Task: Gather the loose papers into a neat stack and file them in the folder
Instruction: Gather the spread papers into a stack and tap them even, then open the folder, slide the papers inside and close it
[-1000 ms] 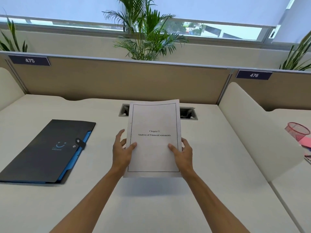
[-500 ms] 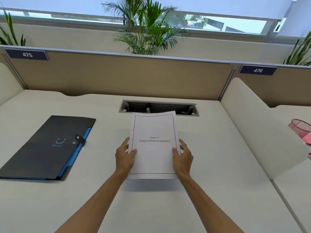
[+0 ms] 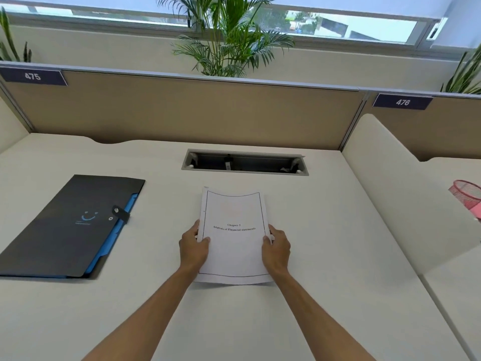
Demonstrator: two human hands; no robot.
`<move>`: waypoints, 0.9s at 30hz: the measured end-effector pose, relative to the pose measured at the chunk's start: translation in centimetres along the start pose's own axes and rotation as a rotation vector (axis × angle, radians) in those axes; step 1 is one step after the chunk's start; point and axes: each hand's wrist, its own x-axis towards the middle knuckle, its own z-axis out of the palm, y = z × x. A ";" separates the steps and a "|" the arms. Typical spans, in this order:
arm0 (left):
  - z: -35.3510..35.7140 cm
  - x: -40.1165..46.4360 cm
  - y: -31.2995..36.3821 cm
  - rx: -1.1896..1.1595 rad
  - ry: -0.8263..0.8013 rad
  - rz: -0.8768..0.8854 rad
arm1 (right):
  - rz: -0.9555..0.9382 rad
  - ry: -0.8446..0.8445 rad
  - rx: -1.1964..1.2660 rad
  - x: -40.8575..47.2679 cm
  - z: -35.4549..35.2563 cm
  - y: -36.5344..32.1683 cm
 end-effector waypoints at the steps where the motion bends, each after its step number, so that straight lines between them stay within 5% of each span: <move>1: 0.0 0.0 -0.1 0.008 0.000 0.000 | -0.003 -0.004 -0.013 0.0 0.0 0.1; 17: -0.2 1.4 -1.7 0.567 -0.070 0.047 | -0.196 -0.080 -0.627 0.1 -1.0 0.8; 27: -1.2 1.5 -1.2 0.564 -0.127 0.057 | -0.143 -0.113 -0.406 0.8 -1.7 -0.3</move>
